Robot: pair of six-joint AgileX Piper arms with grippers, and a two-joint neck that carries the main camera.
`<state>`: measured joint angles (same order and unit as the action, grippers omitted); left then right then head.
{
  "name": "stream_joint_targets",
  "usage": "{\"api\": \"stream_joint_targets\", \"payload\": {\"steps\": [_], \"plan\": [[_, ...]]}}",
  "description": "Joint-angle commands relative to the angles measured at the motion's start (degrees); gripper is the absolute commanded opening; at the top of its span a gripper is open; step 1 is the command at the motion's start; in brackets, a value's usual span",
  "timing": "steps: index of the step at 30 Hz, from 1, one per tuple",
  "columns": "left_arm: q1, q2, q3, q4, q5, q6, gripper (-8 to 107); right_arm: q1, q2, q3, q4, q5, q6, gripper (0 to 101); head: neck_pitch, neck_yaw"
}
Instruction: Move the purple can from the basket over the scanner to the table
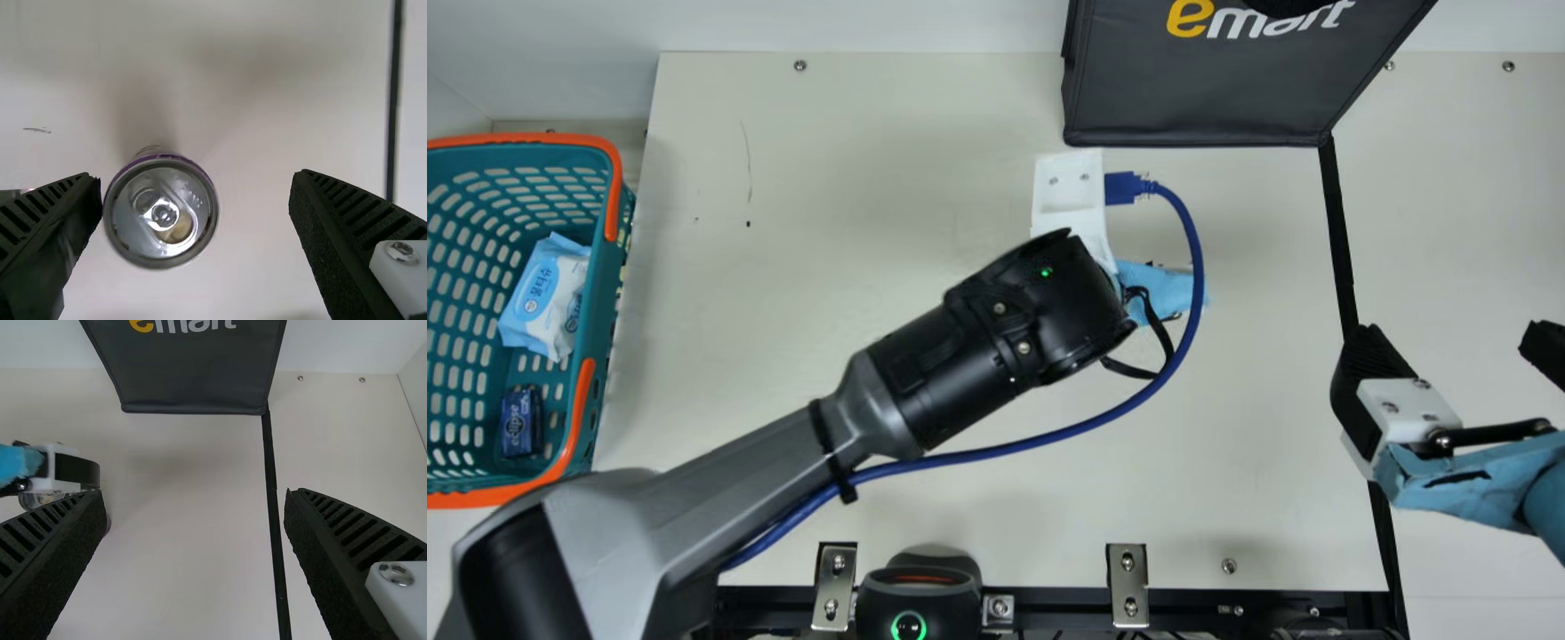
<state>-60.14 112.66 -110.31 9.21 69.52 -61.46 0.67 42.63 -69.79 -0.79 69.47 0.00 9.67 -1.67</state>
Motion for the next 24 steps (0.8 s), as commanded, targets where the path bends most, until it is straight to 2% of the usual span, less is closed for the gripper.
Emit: {"api": "stream_joint_targets", "payload": {"steps": [1, 5, 13, 24], "plan": [[0.6, -1.6, 1.1, -0.8, -1.6, 1.1, 90, 0.0, 0.0, 0.0, 0.0, 0.0, 0.0, 95, -1.7, 0.1], [2.3, -6.4, 5.4, -2.9, -5.7, 3.8, 90, 0.0, 0.0, 0.0, 0.0, 0.1, 0.0, 95, -1.7, 0.1], [7.2, -18.1, 18.0, -7.5, -12.7, 12.9, 90, 0.0, 0.0, 0.0, 0.0, 0.0, 0.0, 95, -1.7, 0.1], [17.0, -33.8, 33.5, -12.8, -15.2, 26.4, 90, 0.0, 0.0, 0.0, 0.0, 0.0, 0.0, 95, -1.7, 0.1]]}}
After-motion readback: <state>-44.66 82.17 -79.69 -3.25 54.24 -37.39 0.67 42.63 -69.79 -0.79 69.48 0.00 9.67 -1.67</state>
